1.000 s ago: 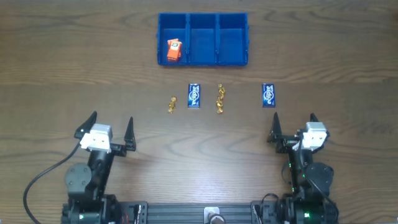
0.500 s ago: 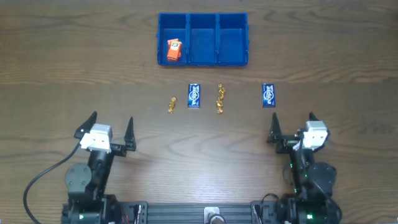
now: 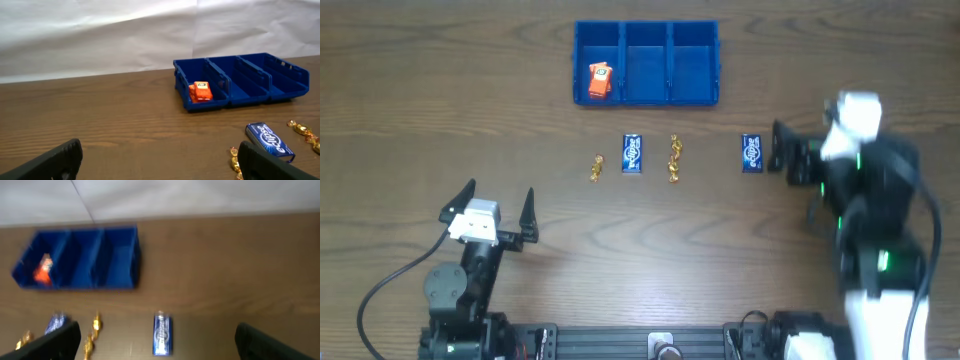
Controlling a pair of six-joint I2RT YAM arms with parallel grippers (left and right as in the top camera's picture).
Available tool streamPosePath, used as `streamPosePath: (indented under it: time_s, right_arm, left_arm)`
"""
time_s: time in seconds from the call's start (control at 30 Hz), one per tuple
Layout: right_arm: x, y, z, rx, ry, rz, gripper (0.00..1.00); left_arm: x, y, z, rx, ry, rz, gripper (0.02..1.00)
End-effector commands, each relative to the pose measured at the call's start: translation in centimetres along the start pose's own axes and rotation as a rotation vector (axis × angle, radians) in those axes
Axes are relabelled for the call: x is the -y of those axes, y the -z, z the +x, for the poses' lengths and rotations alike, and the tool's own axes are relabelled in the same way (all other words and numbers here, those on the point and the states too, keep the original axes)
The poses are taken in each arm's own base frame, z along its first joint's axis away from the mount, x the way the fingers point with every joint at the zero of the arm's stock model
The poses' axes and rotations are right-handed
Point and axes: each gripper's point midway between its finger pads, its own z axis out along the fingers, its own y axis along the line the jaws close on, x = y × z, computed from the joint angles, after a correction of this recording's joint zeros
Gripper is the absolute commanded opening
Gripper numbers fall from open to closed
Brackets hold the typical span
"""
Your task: Sort Candies Into Trays
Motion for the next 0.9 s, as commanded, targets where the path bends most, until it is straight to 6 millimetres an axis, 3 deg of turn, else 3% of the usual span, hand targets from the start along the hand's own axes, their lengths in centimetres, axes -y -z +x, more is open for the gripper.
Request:
streamPosePath:
  time_s: [0.03,0.07,0.2,0.33,0.5,0.63,0.9]
  right_arm:
    - [0.3,-6.3,0.6,-0.26,0.041,0.002,0.998]
    - [0.5,-8.4,1.7,-0.342,0.038,0.004,0.998]
    - [0.3,-12.7,5.6,-0.515,0.036,-0.006,0.998]
    - [-0.8,-15.0,8.9,-0.626,0.054,-0.024,1.0]
    - [-1.6,-17.2,13.3,-0.763,0.042,0.0,1.0]
    - [-1.5,-18.3,15.6,-0.83,0.023,0.024,1.0]
    - [-0.5,-18.4,17.1,-0.883,0.023,0.086,1.0]
  left_arm:
    - [0.4,0.0,1.7,-0.054,0.015,0.022,0.996]
    - [0.4,0.0,1.7,-0.054,0.015,0.022,0.998]
    - [0.4,0.0,1.7,-0.055,0.015,0.022,0.996]
    - [0.4,0.0,1.7,-0.055,0.015,0.022,0.996]
    - [0.4,0.0,1.7,-0.055,0.015,0.022,0.998]
    - [0.4,0.0,1.7,-0.054,0.015,0.022,0.998]
    - [0.4,0.0,1.7,-0.055,0.015,0.022,0.998]
